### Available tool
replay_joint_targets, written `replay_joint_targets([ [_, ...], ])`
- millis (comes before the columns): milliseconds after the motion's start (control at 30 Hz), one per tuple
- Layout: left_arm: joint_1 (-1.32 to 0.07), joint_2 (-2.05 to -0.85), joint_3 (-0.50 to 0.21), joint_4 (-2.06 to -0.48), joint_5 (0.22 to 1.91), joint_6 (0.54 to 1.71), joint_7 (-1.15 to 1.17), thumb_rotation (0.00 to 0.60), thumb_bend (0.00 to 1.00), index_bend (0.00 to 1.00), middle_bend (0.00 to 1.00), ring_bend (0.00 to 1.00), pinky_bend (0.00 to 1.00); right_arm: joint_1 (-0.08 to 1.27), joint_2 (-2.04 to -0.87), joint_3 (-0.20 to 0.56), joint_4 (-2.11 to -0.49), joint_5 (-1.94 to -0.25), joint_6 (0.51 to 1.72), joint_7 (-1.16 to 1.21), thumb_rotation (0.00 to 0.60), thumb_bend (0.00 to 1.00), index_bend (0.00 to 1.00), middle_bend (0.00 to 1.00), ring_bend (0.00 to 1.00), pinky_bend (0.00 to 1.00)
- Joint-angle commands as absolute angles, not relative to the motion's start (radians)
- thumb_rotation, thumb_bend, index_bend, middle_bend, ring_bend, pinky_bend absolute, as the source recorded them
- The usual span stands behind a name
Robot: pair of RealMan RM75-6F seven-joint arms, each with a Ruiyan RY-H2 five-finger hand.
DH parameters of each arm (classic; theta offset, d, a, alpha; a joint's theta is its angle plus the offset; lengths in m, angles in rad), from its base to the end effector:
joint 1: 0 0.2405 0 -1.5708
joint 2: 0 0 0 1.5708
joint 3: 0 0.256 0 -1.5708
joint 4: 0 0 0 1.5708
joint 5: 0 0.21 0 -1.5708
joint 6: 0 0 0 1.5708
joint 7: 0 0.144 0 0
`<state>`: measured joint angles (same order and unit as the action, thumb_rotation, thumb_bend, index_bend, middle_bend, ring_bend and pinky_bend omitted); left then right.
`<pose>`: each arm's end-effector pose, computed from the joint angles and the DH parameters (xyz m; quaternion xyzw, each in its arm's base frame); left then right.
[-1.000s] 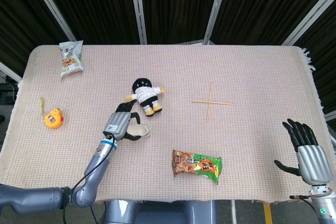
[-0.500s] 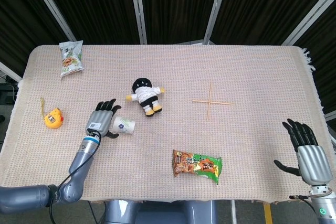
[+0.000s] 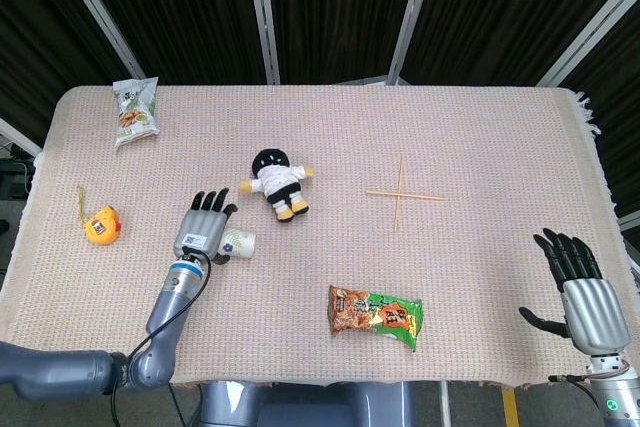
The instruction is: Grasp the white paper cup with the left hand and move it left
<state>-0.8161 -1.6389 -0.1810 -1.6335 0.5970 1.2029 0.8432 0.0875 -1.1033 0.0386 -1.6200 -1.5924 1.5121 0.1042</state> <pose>-0.1386 0.3263 -0.0330 -0.7149 -0.4088 -0.2453 0.5115 -0.2974 -0.1787 0.1601 0.6007 -0.3914 0.4374 0.5428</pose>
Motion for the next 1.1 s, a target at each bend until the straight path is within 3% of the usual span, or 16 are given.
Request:
replay_joint_targets([
  [33,-0.842,-1.682,-0.181,-1.602,0.573,1.226,0.893,0.600,0.09,0.26,0.00,0.00,0.00,0.088,-1.101,0.039,-1.621,-1.592,1.512,0.108,0.600,0.04,0.03,0.00,0.00,0.00],
  [300,-0.870,-1.747,-0.184,-1.558,0.547,1.245,0.954,0.600,0.09,0.31,0.00,0.00,0.00,0.091,-1.102,0.037,-1.617,-1.592,1.505,0.108,0.600,0.04,0.03,0.00,0.00,0.00],
  [500,-0.877,-1.778,-0.192,-1.537,0.524,1.238,0.967,0.600,0.09,0.48,0.00,0.00,0.00,0.092,-1.103,0.038,-1.616,-1.587,1.500,0.104,0.600,0.04,0.03,0.00,0.00,0.00],
  [667,-0.863,-1.781,-0.207,-1.555,0.561,1.240,0.909,0.600,0.09,0.50,0.00,0.00,0.00,0.092,-1.102,0.039,-1.615,-1.587,1.502,0.110,0.600,0.04,0.03,0.00,0.00,0.00],
  [867,-0.797,-1.784,-0.244,-1.616,0.720,1.224,0.636,0.600,0.09,0.49,0.00,0.00,0.00,0.094,-1.103,0.037,-1.613,-1.587,1.498,0.108,0.600,0.04,0.03,0.00,0.00,0.00],
  [1100,-0.721,-1.802,-0.225,-1.595,0.911,1.171,0.308,0.600,0.09,0.48,0.00,0.00,0.00,0.093,-1.103,0.035,-1.615,-1.589,1.497,0.104,0.600,0.04,0.03,0.00,0.00,0.00],
])
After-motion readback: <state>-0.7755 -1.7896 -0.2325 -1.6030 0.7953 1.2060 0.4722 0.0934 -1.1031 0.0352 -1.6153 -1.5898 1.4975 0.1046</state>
